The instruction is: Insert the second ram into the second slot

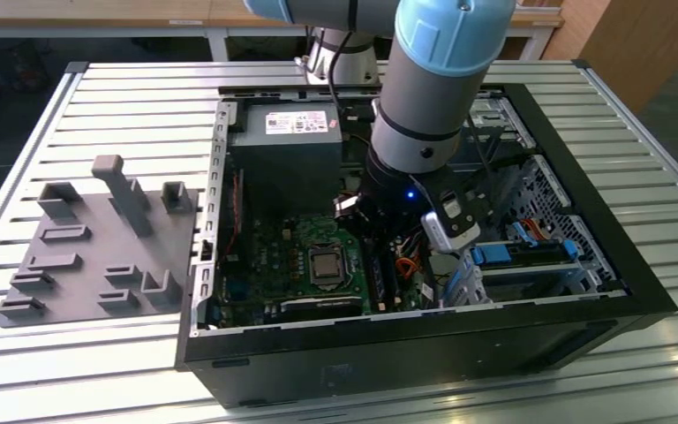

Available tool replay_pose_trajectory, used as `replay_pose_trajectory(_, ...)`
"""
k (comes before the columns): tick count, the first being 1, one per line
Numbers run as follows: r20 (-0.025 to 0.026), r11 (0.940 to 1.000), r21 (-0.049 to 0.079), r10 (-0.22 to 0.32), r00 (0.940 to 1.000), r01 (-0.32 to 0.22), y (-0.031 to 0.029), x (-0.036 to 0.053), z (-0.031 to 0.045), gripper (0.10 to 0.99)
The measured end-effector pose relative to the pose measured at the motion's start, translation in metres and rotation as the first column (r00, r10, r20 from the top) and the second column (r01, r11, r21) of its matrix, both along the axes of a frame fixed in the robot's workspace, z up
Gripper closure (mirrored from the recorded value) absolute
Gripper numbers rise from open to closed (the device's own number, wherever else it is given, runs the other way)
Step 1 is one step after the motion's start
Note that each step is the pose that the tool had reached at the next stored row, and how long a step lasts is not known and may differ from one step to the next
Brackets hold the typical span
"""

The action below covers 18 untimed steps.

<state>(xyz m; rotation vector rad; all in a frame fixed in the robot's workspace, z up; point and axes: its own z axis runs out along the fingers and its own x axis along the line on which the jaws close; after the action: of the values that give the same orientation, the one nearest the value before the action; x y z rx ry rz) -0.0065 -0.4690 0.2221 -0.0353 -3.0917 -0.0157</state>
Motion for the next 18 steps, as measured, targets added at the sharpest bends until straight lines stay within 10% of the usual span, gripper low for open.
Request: replay_pose_trajectory(18, -0.0004, 1.0000, -0.001, -0.002, 1.0000, 0.002, 0.0001, 0.0003, -0.0042, 0.957)
